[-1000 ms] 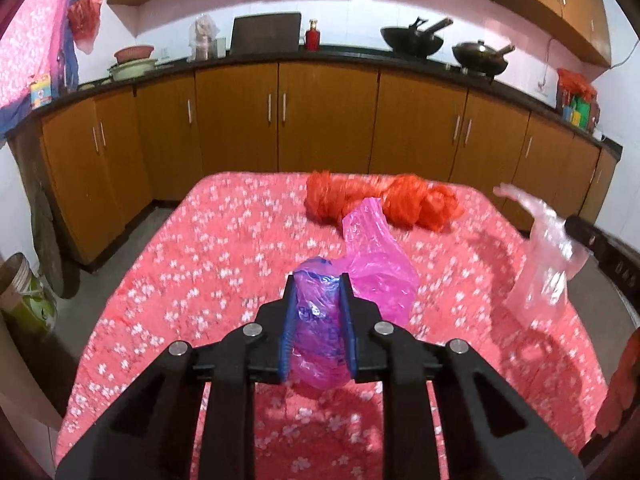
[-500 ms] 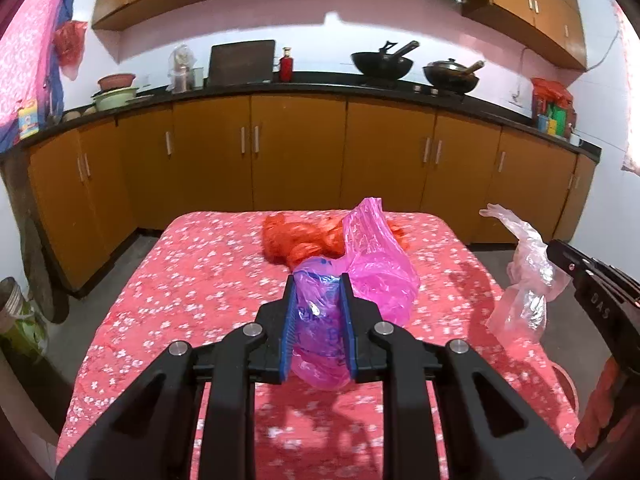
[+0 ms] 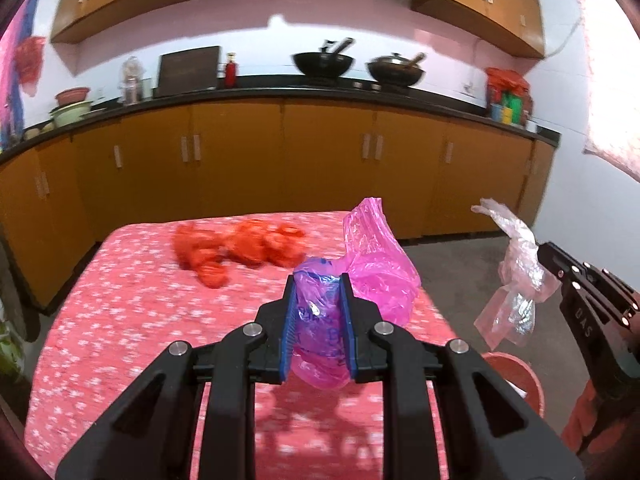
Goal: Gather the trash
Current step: 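Carry pink bag and clear bag to the orange basket and release them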
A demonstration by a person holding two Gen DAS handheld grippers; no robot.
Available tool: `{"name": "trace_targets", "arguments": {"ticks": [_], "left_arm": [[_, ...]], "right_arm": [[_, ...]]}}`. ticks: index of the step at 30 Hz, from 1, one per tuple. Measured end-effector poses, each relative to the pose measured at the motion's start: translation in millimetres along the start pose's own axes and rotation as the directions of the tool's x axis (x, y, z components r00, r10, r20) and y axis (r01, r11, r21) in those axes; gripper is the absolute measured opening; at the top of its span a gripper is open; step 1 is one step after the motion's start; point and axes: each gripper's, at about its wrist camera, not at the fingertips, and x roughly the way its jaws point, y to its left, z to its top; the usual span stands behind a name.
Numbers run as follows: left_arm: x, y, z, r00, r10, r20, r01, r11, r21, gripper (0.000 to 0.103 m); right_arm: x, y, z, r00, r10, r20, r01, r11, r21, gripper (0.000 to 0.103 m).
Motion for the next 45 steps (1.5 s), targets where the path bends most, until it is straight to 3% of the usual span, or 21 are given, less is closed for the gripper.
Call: {"name": "trace_targets", "arguments": {"ticks": [13,23,36,45], "left_arm": [[20.1,-111.4,-13.8,0.987,-0.147,-0.062,0.151,0.987,0.056,0.020],[36.7,-186.4,-42.0,0.966,-0.214,-0.143,0.230,0.967,0.111,0.020],[65.5,-245.1,-88.9,0.927,-0.239,-0.290,0.291,0.945,0.151,0.020],[82.2,-270.4,-108.5,0.903,-0.233,-0.361,0.316,0.930,0.188,0.021]], "right_arm": [[-13.1,-119.2,-29.2,0.986,-0.165,-0.020,0.166,0.985,0.054,0.003],[-14.3,-197.7,-77.6,0.967,-0.226,-0.114,0.238,0.965,0.108,0.003],[1.2,-222.5,-138.9,0.954,-0.166,-0.249,0.200,0.972,0.119,0.003],[15.6,-234.2,-162.6,0.941,-0.130,-0.311,0.180,0.974,0.137,0.003]]}}
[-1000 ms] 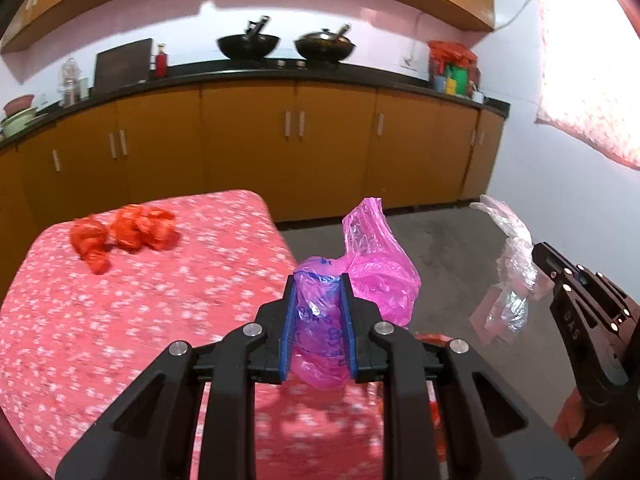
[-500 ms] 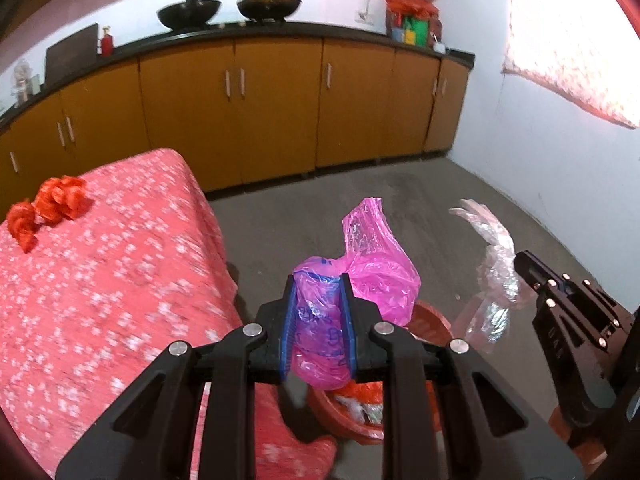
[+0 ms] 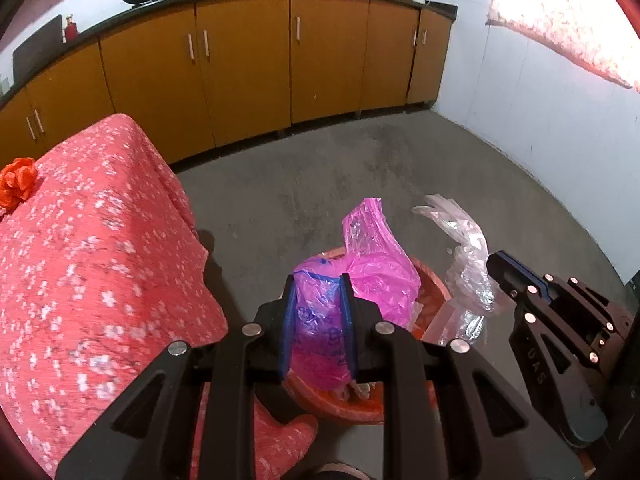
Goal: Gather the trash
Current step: 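Carry pink bag and clear bag to the orange basket and release them, then return both open grippers toward the red bags on the table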
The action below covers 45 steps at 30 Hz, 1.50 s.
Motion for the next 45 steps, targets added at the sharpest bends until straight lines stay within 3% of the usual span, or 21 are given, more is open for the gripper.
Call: {"name": "trace_targets", "arguments": {"ticks": [22,27,32,36,40,45], "left_arm": [[44.9,-13.4,3.5,0.997,0.001,-0.079,0.000,1.000,0.012,0.022],[53.5,-10.1,3.7,0.995,-0.006,-0.101,0.005,1.000,-0.007,0.035],[52.0,-7.6,2.7,0.994,-0.026,-0.106,0.023,0.999,-0.027,0.036],[35.2,5.2,9.1,0.996,-0.043,-0.075,0.039,0.998,-0.059,0.037],[1.0,37.1,18.4,0.999,-0.043,-0.010,0.041,0.993,-0.112,0.044],[-52.7,101.7,21.7,0.996,0.034,0.085,-0.020,0.986,-0.164,0.058]], "right_arm": [[36.7,-3.3,-2.7,0.998,0.027,-0.055,-0.025,0.999,0.037,0.005],[34.0,-13.1,-4.4,0.999,0.009,-0.048,-0.007,0.999,0.054,0.016],[32.4,-21.2,-3.4,0.999,-0.024,-0.049,0.028,0.997,0.065,0.018],[27.8,-14.0,7.0,0.999,-0.035,-0.025,0.036,0.998,0.055,0.026],[18.2,5.0,26.2,0.999,-0.029,0.022,0.028,0.999,0.026,0.042],[6.7,47.5,63.4,0.997,0.036,0.062,-0.036,0.999,0.004,0.053]]}}
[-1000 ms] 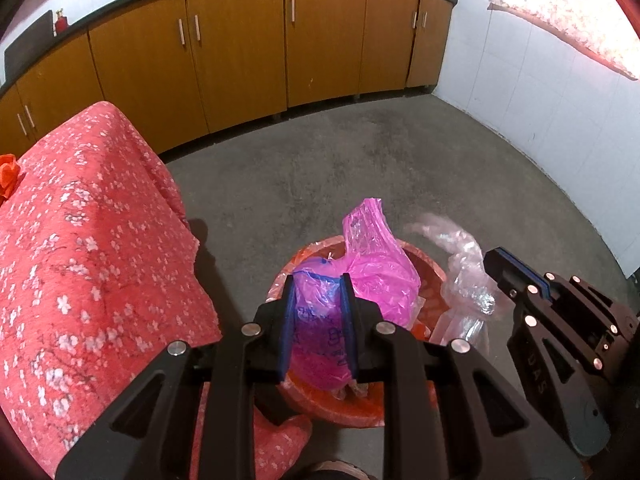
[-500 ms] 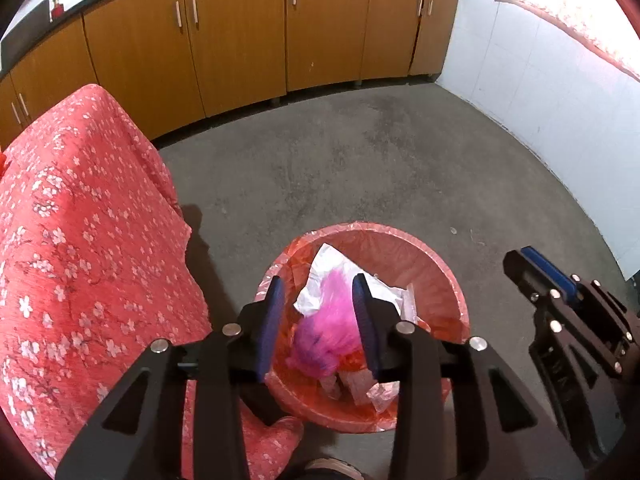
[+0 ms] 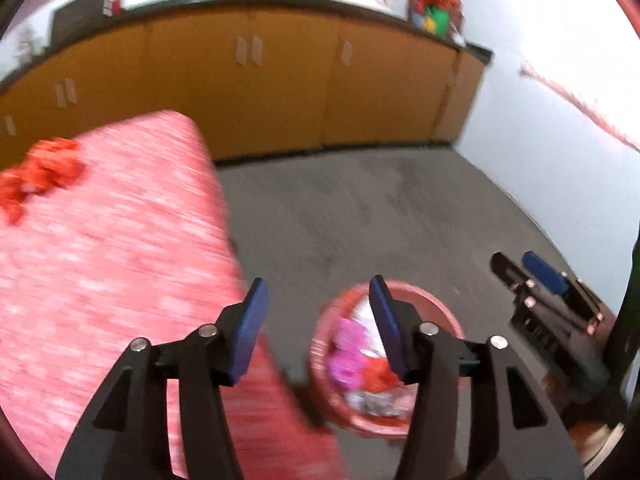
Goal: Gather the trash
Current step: 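Return both open grippers toward the red bags on the table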
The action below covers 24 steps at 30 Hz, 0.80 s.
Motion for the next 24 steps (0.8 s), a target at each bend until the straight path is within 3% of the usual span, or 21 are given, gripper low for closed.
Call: {"name": "trace_targets", "arguments": {"ticks": [4,5,8,13,17,20,24], "left_arm": [[-37.2,81.8,5.7,0.983,0.168,0.080,-0.166,0.986,-0.029,0.066],[-44.0,104.0,6.5,0.972,0.216,0.094,-0.213,0.976,-0.040,0.067],[-58.8,175.9,8.4,0.932,0.347,0.102,-0.336,0.935,-0.111,0.068],[-76.3,273.3,4.8,0.868,0.490,0.079,-0.462,0.856,-0.230,0.068],[-80.4,317.5,0.6,0.850,0.524,0.052,-0.493,0.827,-0.271,0.069],[-82.7,337.5,-1.0,0.850,0.525,0.050,-0.484,0.815,-0.319,0.071],[-81.0,354.1,2.0,0.856,0.514,0.054,-0.462,0.807,-0.368,0.072]], "right_arm": [[-4.5,64.6,33.7,0.995,0.092,0.030,-0.090,0.995,-0.046,0.057],[-4.2,83.8,41.0,0.992,0.118,0.031,-0.117,0.992,-0.056,0.062],[-2.4,140.3,56.4,0.981,0.193,0.034,-0.189,0.978,-0.085,0.063],[5.0,246.7,70.2,0.958,0.272,0.096,-0.255,0.954,-0.156,0.074],[26.6,321.8,76.3,0.939,0.344,0.019,-0.330,0.912,-0.244,0.074],[42.6,368.5,80.2,0.922,0.387,-0.025,-0.380,0.886,-0.266,0.074],[62.7,403.5,81.2,0.917,0.395,-0.057,-0.395,0.876,-0.278,0.074]]}}
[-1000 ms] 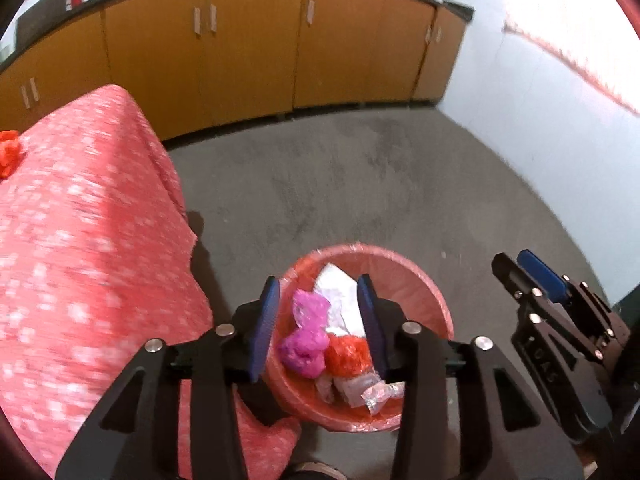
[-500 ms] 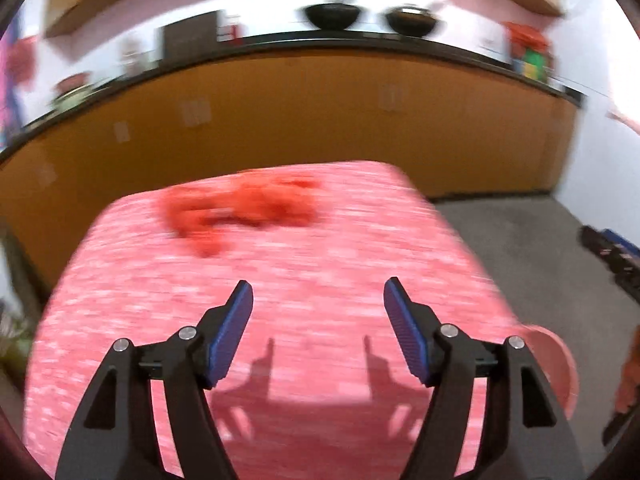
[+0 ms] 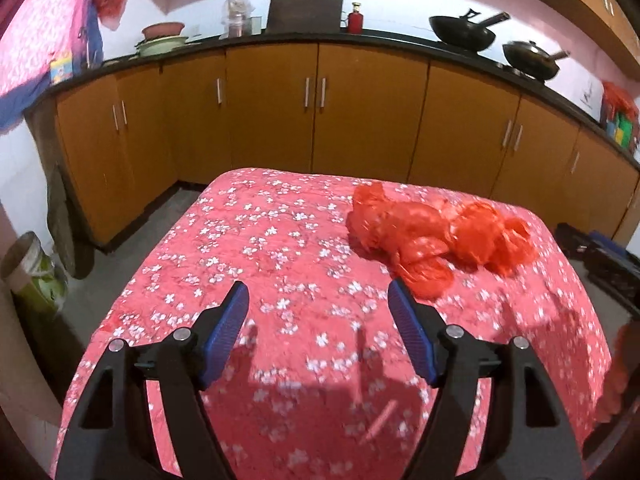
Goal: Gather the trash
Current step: 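Return both open grippers toward the red bags on the table, then grasp a red bag with left gripper while right gripper grasps another red bag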
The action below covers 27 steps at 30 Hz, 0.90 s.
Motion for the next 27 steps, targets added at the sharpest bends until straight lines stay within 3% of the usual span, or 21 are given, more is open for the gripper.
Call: {"name": "trace_targets", "arguments": {"ticks": [12,17,18,20,27], "left_arm": [[28.7,-3.3,23.3,0.999,-0.042,0.022,0.043,0.999,-0.011,0.072],[35.0,-11.1,30.3,0.998,-0.062,0.028,0.063,0.998,-0.010,0.075],[36.0,-13.5,31.5,0.998,-0.063,0.029,0.064,0.998,-0.007,0.075],[37.7,-19.6,33.4,0.997,-0.063,0.033,0.063,0.998,0.011,0.076],[41.9,-39.0,39.7,0.997,-0.069,0.045,0.066,0.996,0.067,0.077]], "right_arm": [[71.8,15.1,11.8,0.990,-0.001,-0.143,0.001,1.000,0.004,0.072],[81.7,16.7,3.5,0.979,0.021,-0.204,-0.026,0.999,-0.023,0.020],[83.1,18.0,0.6,0.976,0.024,-0.215,-0.032,0.999,-0.034,0.015],[79.6,18.4,0.3,0.978,0.035,-0.204,-0.042,0.999,-0.030,0.010],[59.2,14.4,-1.1,0.990,-0.002,-0.144,-0.004,0.999,-0.046,0.007]]}}
